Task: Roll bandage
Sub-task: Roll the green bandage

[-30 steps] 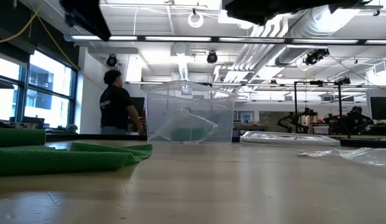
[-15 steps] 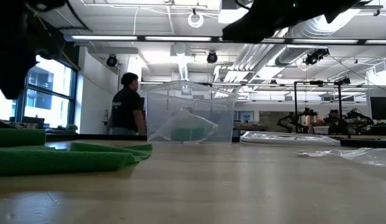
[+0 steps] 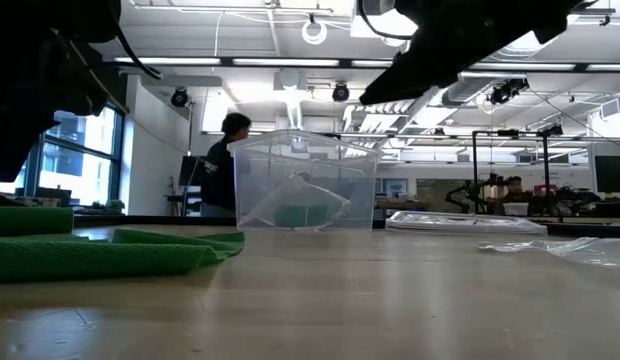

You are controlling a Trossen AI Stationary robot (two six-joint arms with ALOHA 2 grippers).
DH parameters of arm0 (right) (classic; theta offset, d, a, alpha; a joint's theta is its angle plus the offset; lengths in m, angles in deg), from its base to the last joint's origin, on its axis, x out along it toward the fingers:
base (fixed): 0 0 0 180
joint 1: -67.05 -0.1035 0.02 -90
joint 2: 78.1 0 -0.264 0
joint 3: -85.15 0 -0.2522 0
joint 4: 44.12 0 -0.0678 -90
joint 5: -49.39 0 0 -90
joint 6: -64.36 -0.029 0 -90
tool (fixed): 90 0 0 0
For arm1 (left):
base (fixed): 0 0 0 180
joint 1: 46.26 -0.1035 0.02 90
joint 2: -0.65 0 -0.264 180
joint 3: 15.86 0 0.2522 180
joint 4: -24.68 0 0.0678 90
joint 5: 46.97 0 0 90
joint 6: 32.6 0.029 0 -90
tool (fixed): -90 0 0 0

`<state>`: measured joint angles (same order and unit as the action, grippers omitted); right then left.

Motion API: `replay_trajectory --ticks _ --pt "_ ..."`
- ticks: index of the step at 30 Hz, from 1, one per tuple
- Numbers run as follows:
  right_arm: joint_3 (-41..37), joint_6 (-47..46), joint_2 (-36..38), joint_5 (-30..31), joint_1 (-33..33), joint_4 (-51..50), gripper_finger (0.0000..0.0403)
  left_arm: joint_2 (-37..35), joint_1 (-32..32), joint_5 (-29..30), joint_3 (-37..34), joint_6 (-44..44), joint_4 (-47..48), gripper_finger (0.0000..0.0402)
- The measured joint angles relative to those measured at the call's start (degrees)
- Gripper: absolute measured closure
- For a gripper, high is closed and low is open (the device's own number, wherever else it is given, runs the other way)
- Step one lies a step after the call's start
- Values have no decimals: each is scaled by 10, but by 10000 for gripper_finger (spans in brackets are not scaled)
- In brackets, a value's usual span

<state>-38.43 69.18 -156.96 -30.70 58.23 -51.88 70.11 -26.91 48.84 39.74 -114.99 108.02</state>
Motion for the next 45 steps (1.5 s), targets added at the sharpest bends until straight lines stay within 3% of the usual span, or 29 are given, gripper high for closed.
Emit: replay_trajectory --ticks 6,9,12,16,21,24,28,30,34,39,45 --pt "1 11 -78 -170 -33 18 188 20 19 -1 0 1 2 401" --pt "8 -10 -126 -232 -44 140 188 23 28 -1 0 0 2 401" --pt "31 -85 -193 -205 -46 235 188 23 38 0 0 -8 2 401" --pt "156 -100 -297 -179 -29 153 188 23 54 0 0 -33 0 401" --pt "325 -32 -416 -8 -20 -13 188 23 67 2 0 -46 -5 401" --pt "367 -49 -459 5 6 -23 189 23 73 -4 0 -56 -7 401" --pt "383 -69 -485 0 31 -16 205 23 74 -6 0 -56 -7 401" --pt "383 -74 -490 -31 44 -21 221 23 74 -6 0 -56 -7 401" --pt "380 -84 -492 -74 68 -37 274 23 74 -4 0 -56 -7 401" --pt "358 -41 -473 -54 68 -70 385 24 74 21 -8 -70 -18 401" --pt "272 12 -382 32 36 -139 400 42 69 57 -19 -66 -121 401"
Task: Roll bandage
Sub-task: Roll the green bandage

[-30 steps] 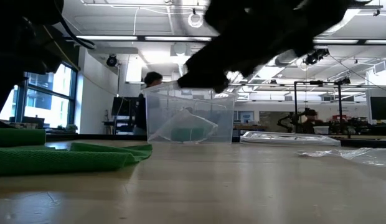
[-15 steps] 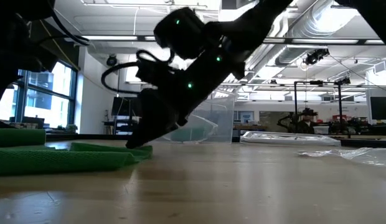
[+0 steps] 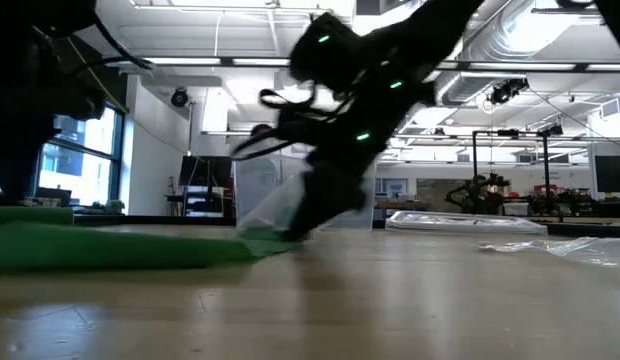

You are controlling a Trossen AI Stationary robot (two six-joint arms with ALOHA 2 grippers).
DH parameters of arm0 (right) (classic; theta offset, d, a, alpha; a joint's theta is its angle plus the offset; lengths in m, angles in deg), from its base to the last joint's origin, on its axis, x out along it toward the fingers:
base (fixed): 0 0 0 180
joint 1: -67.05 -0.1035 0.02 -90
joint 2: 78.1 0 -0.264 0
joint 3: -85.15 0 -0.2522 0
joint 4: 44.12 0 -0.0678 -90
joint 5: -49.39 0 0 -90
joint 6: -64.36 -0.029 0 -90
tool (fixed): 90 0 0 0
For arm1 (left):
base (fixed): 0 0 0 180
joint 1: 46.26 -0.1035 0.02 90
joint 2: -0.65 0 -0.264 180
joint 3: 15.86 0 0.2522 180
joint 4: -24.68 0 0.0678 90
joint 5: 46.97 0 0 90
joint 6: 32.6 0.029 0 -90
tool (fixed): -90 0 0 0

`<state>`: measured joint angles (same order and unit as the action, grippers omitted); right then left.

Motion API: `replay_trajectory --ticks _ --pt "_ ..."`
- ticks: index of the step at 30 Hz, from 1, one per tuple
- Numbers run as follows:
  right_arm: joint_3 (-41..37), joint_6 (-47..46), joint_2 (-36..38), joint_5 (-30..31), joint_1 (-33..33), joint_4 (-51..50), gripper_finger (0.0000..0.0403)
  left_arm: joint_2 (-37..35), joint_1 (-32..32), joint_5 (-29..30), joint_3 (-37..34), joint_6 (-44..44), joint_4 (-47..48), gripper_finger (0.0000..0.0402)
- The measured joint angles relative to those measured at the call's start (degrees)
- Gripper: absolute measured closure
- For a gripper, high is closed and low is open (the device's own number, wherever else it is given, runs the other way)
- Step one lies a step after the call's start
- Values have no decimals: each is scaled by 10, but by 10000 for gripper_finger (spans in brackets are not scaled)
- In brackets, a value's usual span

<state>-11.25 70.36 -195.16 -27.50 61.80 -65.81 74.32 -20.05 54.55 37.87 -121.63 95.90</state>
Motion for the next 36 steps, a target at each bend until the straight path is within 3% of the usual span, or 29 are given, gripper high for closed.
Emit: replay_trajectory --ticks 7,12,17,25,29,34,36 --pt "-179 96 205 44 -77 33 401 70 -33 57 0 37 -80 401" --pt "-277 209 307 -15 -183 140 402 109 -50 90 15 67 -91 401" --pt "-313 297 281 -106 -281 266 402 113 -52 143 42 67 -67 401" --pt "-301 296 197 -87 -336 244 402 108 -47 161 121 68 45 401" --pt "-302 281 201 -68 -348 221 384 107 -42 128 158 61 98 401" --pt "-302 171 258 -61 -350 131 319 112 -39 -13 161 -29 123 401" --pt "-302 124 294 -61 -350 88 291 115 -37 -34 161 -45 154 401"
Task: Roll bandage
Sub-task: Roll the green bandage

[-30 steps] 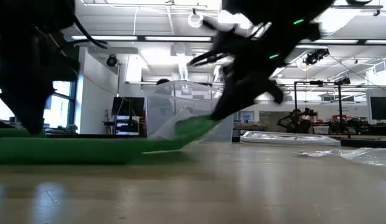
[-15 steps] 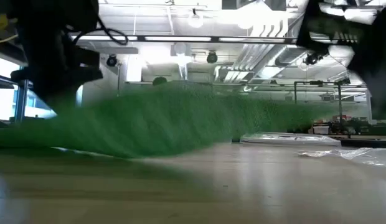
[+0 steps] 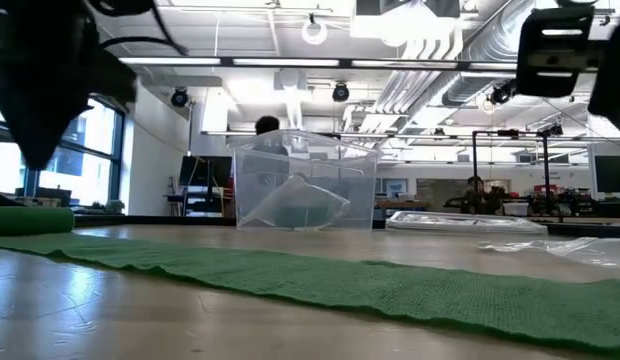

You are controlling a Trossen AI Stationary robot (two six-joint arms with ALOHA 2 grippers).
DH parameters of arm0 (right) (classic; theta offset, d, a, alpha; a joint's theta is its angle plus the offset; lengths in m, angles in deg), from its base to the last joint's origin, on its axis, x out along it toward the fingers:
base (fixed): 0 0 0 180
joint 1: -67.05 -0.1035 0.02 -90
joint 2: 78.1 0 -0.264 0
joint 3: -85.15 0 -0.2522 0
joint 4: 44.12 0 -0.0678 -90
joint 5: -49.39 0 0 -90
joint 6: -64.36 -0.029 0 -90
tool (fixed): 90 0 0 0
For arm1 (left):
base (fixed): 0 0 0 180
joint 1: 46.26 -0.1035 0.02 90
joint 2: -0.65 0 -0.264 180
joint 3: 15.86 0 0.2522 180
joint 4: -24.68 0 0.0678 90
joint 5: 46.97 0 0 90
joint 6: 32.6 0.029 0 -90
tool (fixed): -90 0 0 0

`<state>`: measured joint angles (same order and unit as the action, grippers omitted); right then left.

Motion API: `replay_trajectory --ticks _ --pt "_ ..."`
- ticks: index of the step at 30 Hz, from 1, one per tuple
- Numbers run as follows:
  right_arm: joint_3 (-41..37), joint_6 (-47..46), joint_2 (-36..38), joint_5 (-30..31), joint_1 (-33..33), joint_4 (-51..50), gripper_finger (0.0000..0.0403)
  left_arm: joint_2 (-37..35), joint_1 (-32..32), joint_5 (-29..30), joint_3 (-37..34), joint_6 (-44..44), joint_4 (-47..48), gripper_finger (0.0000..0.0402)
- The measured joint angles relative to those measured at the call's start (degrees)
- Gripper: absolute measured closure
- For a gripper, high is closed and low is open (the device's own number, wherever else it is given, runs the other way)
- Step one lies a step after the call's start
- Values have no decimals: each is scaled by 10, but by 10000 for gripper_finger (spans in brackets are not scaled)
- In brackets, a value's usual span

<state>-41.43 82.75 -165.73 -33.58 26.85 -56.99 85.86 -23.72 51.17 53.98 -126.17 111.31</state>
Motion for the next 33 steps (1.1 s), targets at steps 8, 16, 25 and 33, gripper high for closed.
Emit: replay_trajectory --ticks 8,16,25,33 --pt "0 -76 72 36 45 -18 235 10 -72 19 -18 24 134 401" --pt "-11 -130 -23 -53 101 141 238 35 -91 -2 -75 112 18 401" --pt "31 -57 -175 -150 133 197 246 79 -69 42 -75 118 15 401" --pt "-2 -166 -150 -136 88 104 325 173 -35 74 -65 159 -81 401"
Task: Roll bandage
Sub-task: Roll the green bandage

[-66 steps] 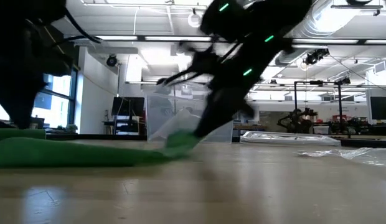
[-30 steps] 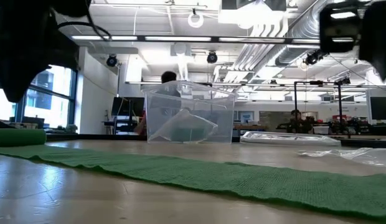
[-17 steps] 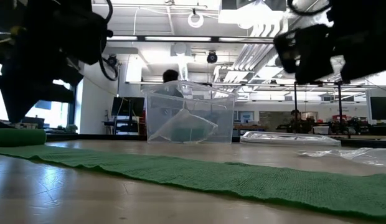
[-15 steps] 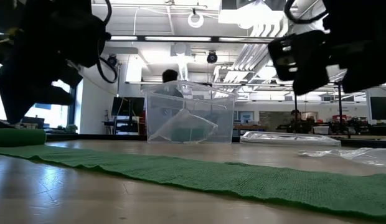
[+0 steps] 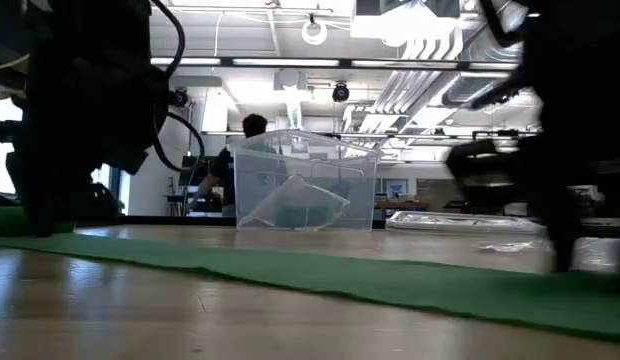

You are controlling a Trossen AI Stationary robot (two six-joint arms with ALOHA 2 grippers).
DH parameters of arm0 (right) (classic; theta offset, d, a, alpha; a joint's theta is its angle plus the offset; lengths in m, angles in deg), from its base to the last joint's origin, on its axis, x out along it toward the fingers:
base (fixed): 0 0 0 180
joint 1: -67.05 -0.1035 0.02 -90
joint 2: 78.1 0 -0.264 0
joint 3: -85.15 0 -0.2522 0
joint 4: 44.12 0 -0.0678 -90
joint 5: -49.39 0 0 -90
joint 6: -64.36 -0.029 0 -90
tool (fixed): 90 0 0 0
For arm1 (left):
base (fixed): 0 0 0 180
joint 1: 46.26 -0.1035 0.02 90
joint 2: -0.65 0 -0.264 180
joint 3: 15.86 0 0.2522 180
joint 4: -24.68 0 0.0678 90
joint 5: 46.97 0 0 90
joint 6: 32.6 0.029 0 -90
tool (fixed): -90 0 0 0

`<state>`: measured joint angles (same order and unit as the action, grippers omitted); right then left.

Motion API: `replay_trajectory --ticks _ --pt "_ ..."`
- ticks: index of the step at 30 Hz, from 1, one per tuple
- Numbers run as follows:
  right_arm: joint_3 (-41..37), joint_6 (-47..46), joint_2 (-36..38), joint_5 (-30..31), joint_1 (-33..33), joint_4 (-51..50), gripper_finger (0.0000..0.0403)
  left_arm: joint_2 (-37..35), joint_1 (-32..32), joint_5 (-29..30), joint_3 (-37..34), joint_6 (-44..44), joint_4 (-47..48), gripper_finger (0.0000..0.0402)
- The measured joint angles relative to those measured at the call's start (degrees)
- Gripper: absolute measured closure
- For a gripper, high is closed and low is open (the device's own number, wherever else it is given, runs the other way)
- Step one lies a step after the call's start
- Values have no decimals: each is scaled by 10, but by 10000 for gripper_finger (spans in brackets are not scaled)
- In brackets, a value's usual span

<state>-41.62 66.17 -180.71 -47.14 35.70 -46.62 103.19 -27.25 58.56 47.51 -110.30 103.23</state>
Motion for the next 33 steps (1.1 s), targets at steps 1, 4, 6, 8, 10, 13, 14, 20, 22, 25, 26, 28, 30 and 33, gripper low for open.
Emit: replay_trajectory --ticks 1,4,6,8,10,13,14,20,22,25,26,28,30,33 --pt "-8 -17 9 -1 -12 -10 334 12 5 3 9 5 2 401" --pt "-23 -55 38 2 -44 -31 357 38 21 3 62 4 14 401" --pt "-30 -77 58 12 -57 -44 369 43 34 6 105 -1 47 401" --pt "-35 -99 76 20 -62 -57 376 38 43 12 136 -15 104 401" --pt "-39 -120 88 19 -63 -65 381 27 49 20 154 -26 136 401" --pt "-39 -128 95 21 -66 -70 383 12 52 26 151 -39 154 401" --pt "-39 -124 96 24 -67 -68 383 8 52 29 147 -43 153 401" --pt "-39 -120 96 46 -65 -64 383 7 50 35 101 -62 72 401" --pt "-39 -121 96 48 -65 -63 383 8 52 37 96 -57 18 401" --pt "-38 -123 96 48 -66 -62 383 8 63 61 107 -50 -27 401" --pt "-38 -122 96 48 -66 -61 383 8 68 74 117 -40 -37 401" --pt "-38 -120 96 48 -65 -61 383 8 77 102 142 -18 -46 401" --pt "-38 -119 96 48 -65 -61 383 7 84 122 164 -13 -32 401" --pt "-38 -119 96 54 -65 -60 383 7 96 151 200 -2 -17 401"
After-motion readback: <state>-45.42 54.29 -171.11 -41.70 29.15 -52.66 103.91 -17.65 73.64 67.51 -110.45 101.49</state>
